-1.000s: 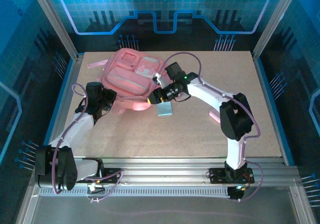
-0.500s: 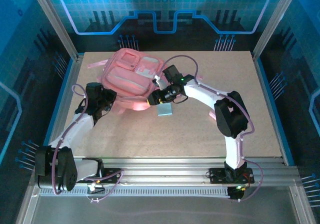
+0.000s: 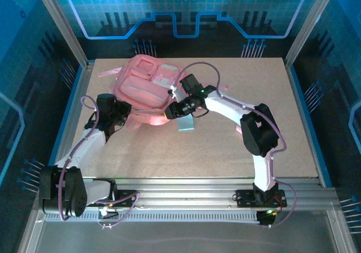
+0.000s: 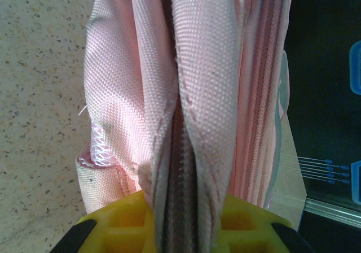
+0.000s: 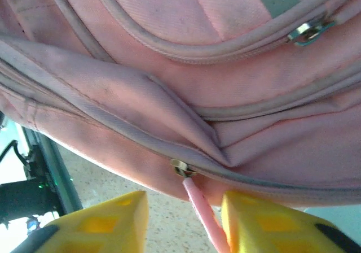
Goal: Pack the student bag
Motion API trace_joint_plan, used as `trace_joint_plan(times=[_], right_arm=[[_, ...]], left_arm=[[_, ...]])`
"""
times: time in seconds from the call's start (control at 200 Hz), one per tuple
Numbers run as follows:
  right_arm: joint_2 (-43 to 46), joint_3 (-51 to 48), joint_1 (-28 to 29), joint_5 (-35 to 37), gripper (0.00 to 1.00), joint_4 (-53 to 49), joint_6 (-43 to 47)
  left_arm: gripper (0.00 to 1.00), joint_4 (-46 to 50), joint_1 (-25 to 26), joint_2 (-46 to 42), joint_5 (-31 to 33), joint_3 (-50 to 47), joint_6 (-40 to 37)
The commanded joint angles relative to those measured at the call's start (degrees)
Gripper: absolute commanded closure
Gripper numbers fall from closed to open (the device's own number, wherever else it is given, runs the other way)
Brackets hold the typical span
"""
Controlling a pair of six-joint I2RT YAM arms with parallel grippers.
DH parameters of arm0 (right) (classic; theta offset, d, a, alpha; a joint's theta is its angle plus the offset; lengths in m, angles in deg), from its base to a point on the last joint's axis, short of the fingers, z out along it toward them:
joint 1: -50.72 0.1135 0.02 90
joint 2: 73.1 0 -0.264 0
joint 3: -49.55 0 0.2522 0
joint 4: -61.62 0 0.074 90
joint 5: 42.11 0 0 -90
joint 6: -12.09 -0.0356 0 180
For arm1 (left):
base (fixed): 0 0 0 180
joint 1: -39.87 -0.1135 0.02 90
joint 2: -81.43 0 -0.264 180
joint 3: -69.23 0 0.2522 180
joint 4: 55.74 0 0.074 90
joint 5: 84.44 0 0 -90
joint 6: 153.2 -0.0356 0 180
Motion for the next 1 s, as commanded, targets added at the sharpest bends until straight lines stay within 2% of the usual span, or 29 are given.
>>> trace_joint_plan(times=[0.0, 0.035, 0.07, 0.175, 0.315, 0.5, 0.715, 0.87, 0.931, 0.996], right_arm=[[-0.9, 1.0, 0.6, -2.5, 0.67, 1.5, 0.5], [-1.4, 1.5, 0.6, -2.7, 0.68, 1.3, 0.4], [-1.9, 1.7, 0.6, -3.1, 0.73, 1.4, 0.3], [-2.5, 2.0, 0.4, -2.0, 1.00, 0.9, 1.3], [-2.4, 0.4, -2.2, 3.3, 1.00, -2.5, 4.8], [-2.1, -4.4, -9.3, 9.9, 1.00, -2.4, 6.8], [-6.9, 1.1, -15.7, 16.4, 1.00, -2.8, 6.4], [-8.4, 5.2, -18.3, 24.4, 1.00, -3.4, 3.9], [-8.2, 6.0, -18.7, 24.3, 1.00, -3.1, 3.0], [-7.0, 5.4, -18.6, 20.8, 1.00, -1.6, 2.9]], left_arm=[[1.00, -5.4, -0.7, -2.7, 0.7, -0.1, 0.2], [1.00, -5.3, -0.7, -2.6, 0.8, -0.1, 0.2], [1.00, -5.5, -0.6, -2.6, 0.7, -0.2, 0.2], [1.00, -5.6, -0.7, -2.6, 0.7, 0.0, 0.3], [1.00, -4.5, -0.9, -2.9, 1.0, 1.1, -0.3], [1.00, -2.6, -1.4, -3.9, 0.5, 3.4, -1.4], [1.00, -0.7, -2.3, -5.8, 0.1, 3.7, -1.4], [1.00, 1.2, -3.5, -6.9, -0.4, 4.0, -2.1], [1.00, 1.6, -3.7, -7.1, -0.2, 4.0, -2.6], [1.00, 1.9, -3.8, -6.9, -0.1, 3.9, -2.9]])
